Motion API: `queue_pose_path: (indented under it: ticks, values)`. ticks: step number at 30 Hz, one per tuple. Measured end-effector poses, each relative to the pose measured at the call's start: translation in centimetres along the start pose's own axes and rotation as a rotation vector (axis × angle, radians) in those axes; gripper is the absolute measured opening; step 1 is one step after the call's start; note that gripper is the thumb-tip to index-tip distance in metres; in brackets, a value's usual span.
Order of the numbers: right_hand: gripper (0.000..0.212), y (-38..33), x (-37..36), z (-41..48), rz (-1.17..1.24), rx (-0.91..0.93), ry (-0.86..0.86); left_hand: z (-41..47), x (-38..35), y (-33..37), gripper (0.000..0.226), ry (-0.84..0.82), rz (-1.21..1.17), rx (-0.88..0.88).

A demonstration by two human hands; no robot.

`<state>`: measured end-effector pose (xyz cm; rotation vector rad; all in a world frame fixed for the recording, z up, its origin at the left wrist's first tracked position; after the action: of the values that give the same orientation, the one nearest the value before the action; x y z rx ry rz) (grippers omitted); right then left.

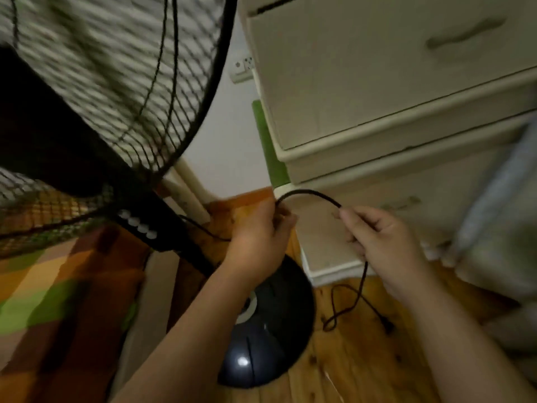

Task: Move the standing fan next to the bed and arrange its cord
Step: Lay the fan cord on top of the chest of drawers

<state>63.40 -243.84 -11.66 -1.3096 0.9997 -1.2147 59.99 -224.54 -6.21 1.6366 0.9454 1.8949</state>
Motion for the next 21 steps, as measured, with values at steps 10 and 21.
queue_pose_path:
  ticks: [10,21]
  values:
    - [0.021,-16.1,5.9,-3.3,-0.205,-0.094,-0.148,-3.9,3.0,19.9,0.034,-0.133,0.137,-0.341]
    - [0.004,-24.9,14.3,-7.1,-0.544,-0.210,-0.182,-5.0,5.7,20.5,0.031,-0.113,-0.084,0.456]
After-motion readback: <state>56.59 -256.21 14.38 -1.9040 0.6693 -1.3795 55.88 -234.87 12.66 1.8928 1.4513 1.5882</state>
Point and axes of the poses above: each hand's wrist, its own z-axis towards the middle knuckle, its own x-axis out of the back of the hand, y = z × x, the point moved 6 cm from there along z, towards the middle knuckle, and after that the axes turned 10 degrees about -z, right-handed, at the moved point
